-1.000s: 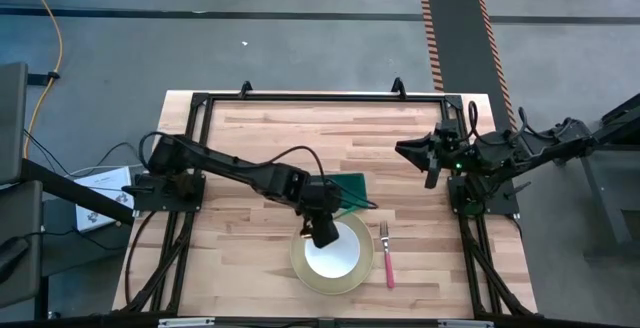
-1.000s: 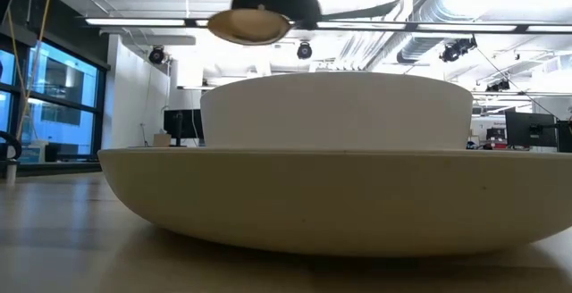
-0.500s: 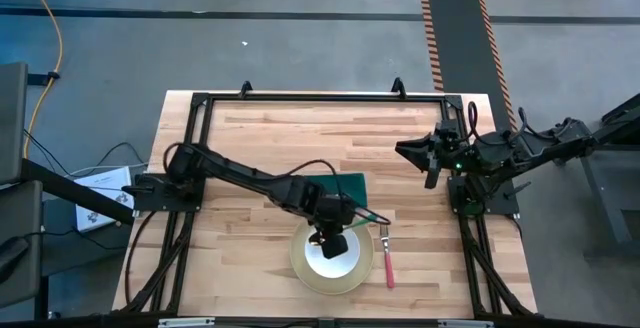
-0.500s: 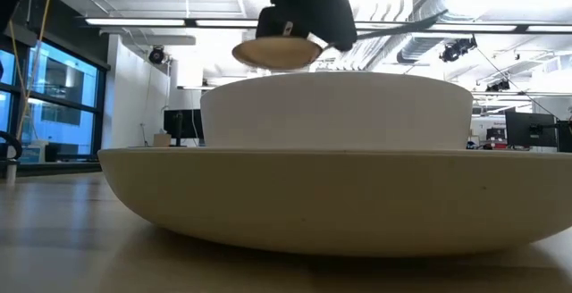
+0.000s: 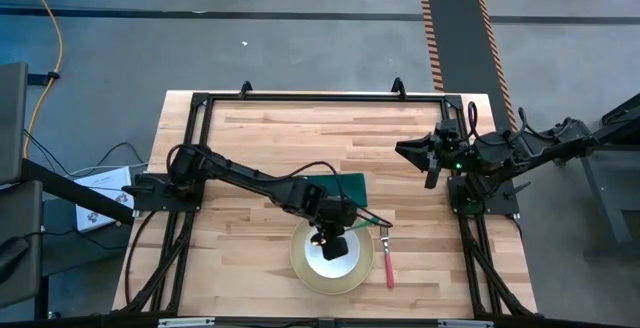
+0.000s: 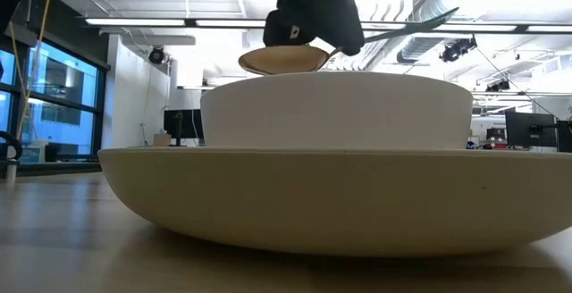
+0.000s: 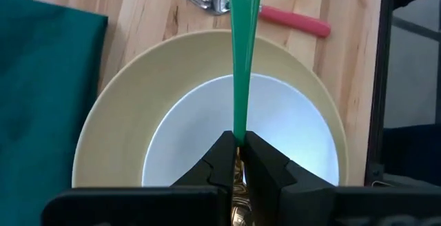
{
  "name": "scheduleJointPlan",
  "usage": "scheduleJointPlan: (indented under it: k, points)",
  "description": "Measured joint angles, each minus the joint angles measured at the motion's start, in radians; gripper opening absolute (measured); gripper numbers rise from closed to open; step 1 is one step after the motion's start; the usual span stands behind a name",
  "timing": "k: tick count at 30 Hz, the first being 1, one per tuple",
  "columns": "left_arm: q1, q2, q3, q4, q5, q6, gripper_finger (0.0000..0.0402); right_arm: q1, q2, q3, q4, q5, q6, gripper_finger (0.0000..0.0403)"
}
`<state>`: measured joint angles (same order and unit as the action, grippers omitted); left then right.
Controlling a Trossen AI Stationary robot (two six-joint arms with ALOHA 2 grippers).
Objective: Set table place
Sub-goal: Put the green spoon into the white bowl
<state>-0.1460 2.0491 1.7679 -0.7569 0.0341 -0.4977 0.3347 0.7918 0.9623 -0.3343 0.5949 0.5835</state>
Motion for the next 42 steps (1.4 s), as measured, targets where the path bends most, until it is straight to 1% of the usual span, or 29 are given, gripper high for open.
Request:
scheduleJointPlan:
  k: [5,12,16,19,21,24,26,28,42]
  points:
    - [-0.007,0.000,0.000,0.027,0.002,-0.005,0.0017,0.000,0.000,0.000,0.000,0.000,0.000,0.0071]
    - [-0.006,0.000,0.000,0.023,0.003,-0.003,0.0017,0.000,0.000,0.000,0.001,0.000,0.001,0.0071]
    - [-0.005,0.018,-0.001,0.013,0.011,-0.003,0.0017,0.000,0.000,0.000,0.001,0.000,0.001,0.0071]
    - [-0.012,0.037,0.003,0.047,0.016,-0.004,0.0017,0.000,0.000,0.000,0.001,0.000,0.000,0.0071]
    - [-0.013,0.043,-0.002,0.016,0.015,-0.004,0.0017,0.000,0.000,0.000,0.001,0.000,0.000,0.0071]
    - [-0.015,0.061,0.002,0.049,0.029,-0.006,0.0017,0.000,0.000,0.000,0.001,0.000,-0.005,0.0071]
    - [-0.015,0.068,-0.001,0.023,0.034,-0.007,0.0017,0.000,0.000,0.000,0.001,0.000,-0.005,0.0071]
    - [-0.018,0.079,-0.001,0.051,0.033,-0.007,0.0017,0.000,0.000,0.000,0.001,0.000,-0.006,0.0071]
    - [-0.017,0.080,0.000,0.058,0.026,0.001,0.0017,0.000,0.000,0.000,0.001,0.000,-0.008,0.0071]
